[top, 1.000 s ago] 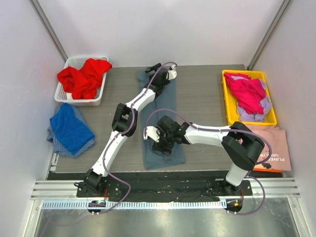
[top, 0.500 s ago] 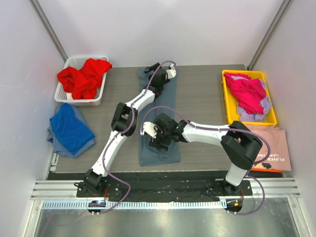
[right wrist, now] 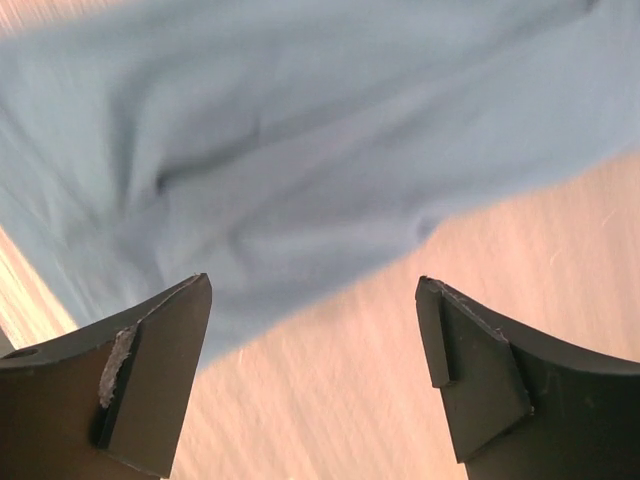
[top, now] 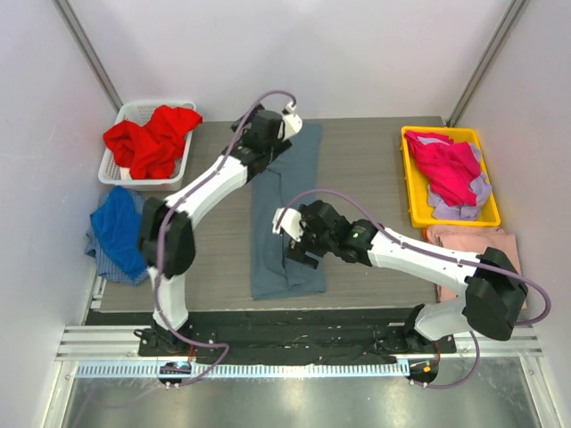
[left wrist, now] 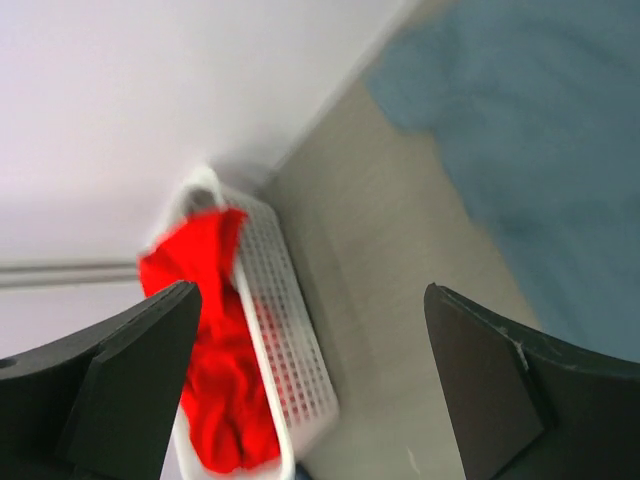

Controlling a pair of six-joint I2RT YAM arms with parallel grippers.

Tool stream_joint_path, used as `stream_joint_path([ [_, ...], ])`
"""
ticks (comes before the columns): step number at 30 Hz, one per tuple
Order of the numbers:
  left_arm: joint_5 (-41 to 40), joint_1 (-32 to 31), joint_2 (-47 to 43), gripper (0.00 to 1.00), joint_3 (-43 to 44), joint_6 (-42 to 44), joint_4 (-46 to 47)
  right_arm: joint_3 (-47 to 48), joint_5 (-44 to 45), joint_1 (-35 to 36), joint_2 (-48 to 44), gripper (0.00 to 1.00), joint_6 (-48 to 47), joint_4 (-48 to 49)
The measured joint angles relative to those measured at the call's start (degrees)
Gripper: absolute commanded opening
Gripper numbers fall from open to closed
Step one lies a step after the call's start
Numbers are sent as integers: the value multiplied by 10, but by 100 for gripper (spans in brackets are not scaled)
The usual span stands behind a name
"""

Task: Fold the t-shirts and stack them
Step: Rotate the tshirt 90 degrees, then grab the bottom of the folded rectangular tshirt with both arms

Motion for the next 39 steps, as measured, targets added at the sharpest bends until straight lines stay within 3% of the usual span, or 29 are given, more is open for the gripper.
stream_joint_path([
  [6, 115, -72, -214, 96, -235, -99, -199, -86, 28, 0, -6, 85, 12, -56],
  [10, 197, -123, -261, 94, -376, -141, -280, -117, 29, 1, -9, 81, 18, -78],
  [13, 241, -128, -287, 89, -451, -161, -319, -127, 17, 2, -13, 80, 19, -92],
  [19, 321, -143, -347, 86, -494, -155, -367, -128, -2, 3, -21, 79, 29, -96],
  [27, 423, -159, -390, 85, -549, -134, -361, -133, -31, 3, -55, 79, 31, -100],
  [33, 446, -159, -461, 85, -635, -135, -318, -137, -45, 3, -106, 77, 31, -98],
  [39, 451, -159, -424, 84, -620, -140, -278, -137, -64, 3, -78, 76, 31, -96],
])
